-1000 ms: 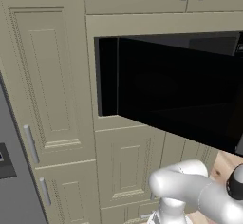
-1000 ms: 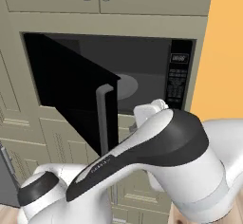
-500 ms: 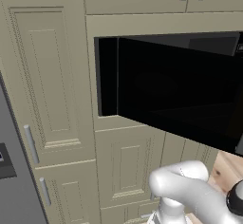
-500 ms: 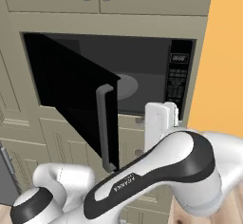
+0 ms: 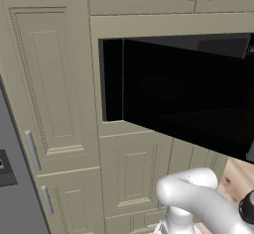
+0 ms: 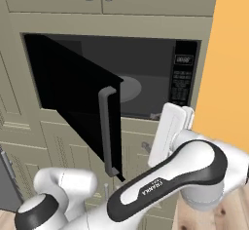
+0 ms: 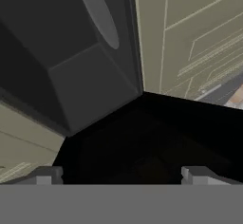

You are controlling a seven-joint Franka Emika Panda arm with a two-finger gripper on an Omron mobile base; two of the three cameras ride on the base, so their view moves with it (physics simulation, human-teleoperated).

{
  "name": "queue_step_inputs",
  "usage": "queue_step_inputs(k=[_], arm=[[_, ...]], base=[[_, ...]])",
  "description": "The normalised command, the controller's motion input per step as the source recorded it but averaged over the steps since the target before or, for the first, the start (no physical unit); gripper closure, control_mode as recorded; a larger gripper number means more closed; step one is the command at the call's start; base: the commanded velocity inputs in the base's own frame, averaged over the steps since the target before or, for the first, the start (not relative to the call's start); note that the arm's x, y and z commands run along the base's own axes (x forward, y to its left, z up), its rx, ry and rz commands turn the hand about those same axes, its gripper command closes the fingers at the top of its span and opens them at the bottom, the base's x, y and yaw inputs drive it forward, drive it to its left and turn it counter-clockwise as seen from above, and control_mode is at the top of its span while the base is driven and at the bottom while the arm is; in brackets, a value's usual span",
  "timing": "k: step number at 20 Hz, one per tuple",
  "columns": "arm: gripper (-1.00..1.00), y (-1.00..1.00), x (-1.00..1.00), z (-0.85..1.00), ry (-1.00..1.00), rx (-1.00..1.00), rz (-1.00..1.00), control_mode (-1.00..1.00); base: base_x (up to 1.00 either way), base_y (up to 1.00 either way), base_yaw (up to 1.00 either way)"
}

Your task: Place the sponge inside the microwave to prepare for sanitizing.

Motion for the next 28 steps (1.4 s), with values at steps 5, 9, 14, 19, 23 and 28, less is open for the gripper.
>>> queue_step_inputs(k=[5,9,14,19,23,28], arm=[[-1.00,-0.10,0.38,-0.24,0.00,0.07,0.02,-1.00],[-1.00,-0.13,0.44,-0.30,0.00,0.04,0.05,-1.00],[-1.00,-0.03,0.32,-0.29,-0.06,0.01,0.08,-1.00],[-1.00,0.03,0.12,-0.26,-0.20,0.00,0.06,-1.00],[-1.00,0.13,0.02,-0.06,-0.24,0.00,0.04,-1.00],[-1.00,0.12,0.02,0.00,-0.23,0.00,0.06,-1.00]], base=[[0.00,0.00,0.00],[0.00,0.00,0.00],[0.00,0.00,0.00],[0.00,0.00,0.00],[0.00,0.00,0.00],[0.00,0.00,0.00]])
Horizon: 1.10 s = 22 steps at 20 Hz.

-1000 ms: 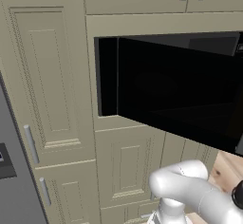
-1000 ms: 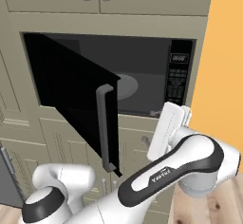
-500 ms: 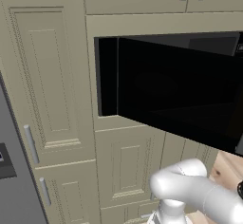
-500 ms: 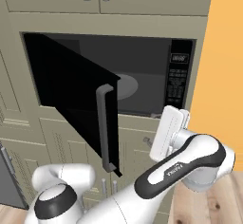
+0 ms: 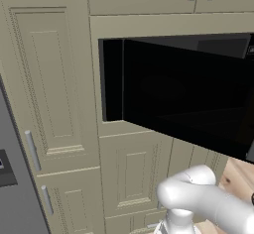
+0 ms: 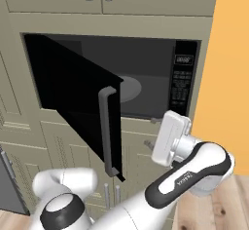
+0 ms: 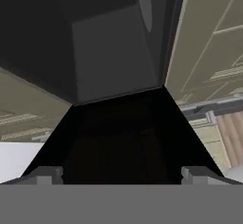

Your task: Place the sponge inside the microwave to prepare for sanitizing.

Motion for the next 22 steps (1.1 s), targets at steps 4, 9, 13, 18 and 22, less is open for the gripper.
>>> queue_step_inputs(k=[4,9,13,18,22], arm=[[-1.00,0.12,-0.02,0.00,-0.15,-0.01,0.03,-1.00],[-1.00,0.21,-0.21,0.00,-0.10,-0.07,0.05,-1.00],[-1.00,0.23,-0.27,0.00,-0.06,-0.13,0.04,-1.00],[-1.00,0.28,-0.30,0.00,-0.03,-0.13,0.02,-1.00],[-1.00,0.34,-0.39,0.00,-0.04,-0.11,0.00,-1.00]], base=[[0.00,0.00,0.00],[0.00,0.00,0.00],[0.00,0.00,0.00],[0.00,0.00,0.00],[0.00,0.00,0.00]])
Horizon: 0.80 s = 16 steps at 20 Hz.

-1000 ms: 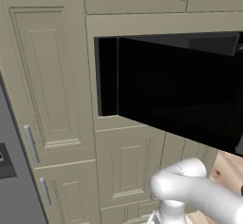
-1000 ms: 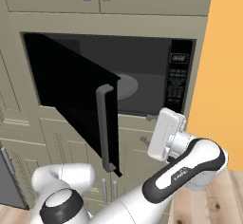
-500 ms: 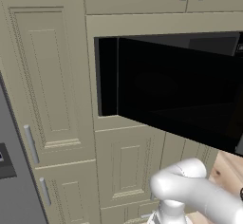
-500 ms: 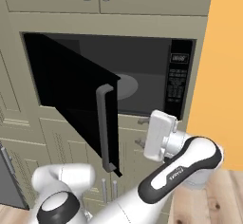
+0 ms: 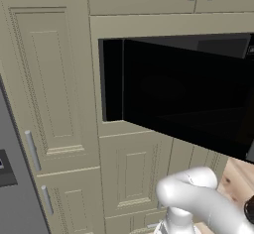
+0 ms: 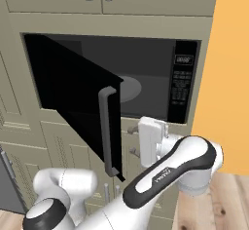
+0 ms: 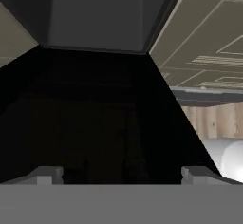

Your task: Place the sponge inside the microwave to prepare for sanitizing.

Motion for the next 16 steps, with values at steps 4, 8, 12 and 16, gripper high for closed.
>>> queue_step_inputs(k=[4,8,12,16], arm=[[-1.00,0.37,-0.47,0.00,-0.08,-0.08,0.00,-1.00],[-1.00,0.38,-0.46,0.00,-0.10,-0.06,0.00,-1.00],[-1.00,0.41,-0.44,0.00,-0.12,-0.06,0.00,-1.00],[-1.00,0.42,-0.29,0.06,-0.08,-0.06,0.00,-1.00]], base=[[0.00,0.00,0.00],[0.00,0.00,0.00],[0.00,0.00,0.00],[0.00,0.00,0.00]])
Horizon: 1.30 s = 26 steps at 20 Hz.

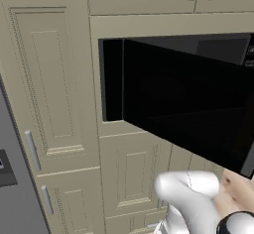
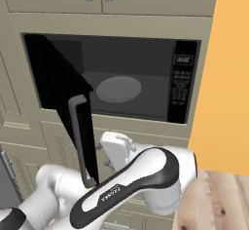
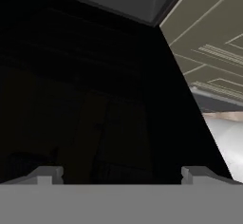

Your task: Place the sponge inside the microwave to prepare for sanitizing.

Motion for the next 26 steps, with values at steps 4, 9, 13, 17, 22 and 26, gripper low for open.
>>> queue_step_inputs(k=[4,9,13,17,22,26], arm=[[-1.00,0.45,-0.29,0.07,-0.10,-0.06,0.00,-1.00],[-1.00,0.50,-0.35,0.02,-0.12,-0.05,0.00,-1.00],[-1.00,0.52,-0.36,0.00,-0.12,-0.05,0.00,-1.00],[-1.00,0.52,-0.36,0.00,-0.12,-0.04,0.00,-1.00],[-1.00,0.51,-0.18,0.01,-0.05,-0.05,0.00,-1.00],[-1.00,0.52,-0.12,0.03,-0.04,-0.05,0.00,-1.00]], base=[[0.00,0.00,0.00],[0.00,0.00,0.00],[0.00,0.00,0.00],[0.00,0.00,0.00],[0.00,0.00,0.00],[0.00,0.00,0.00]])
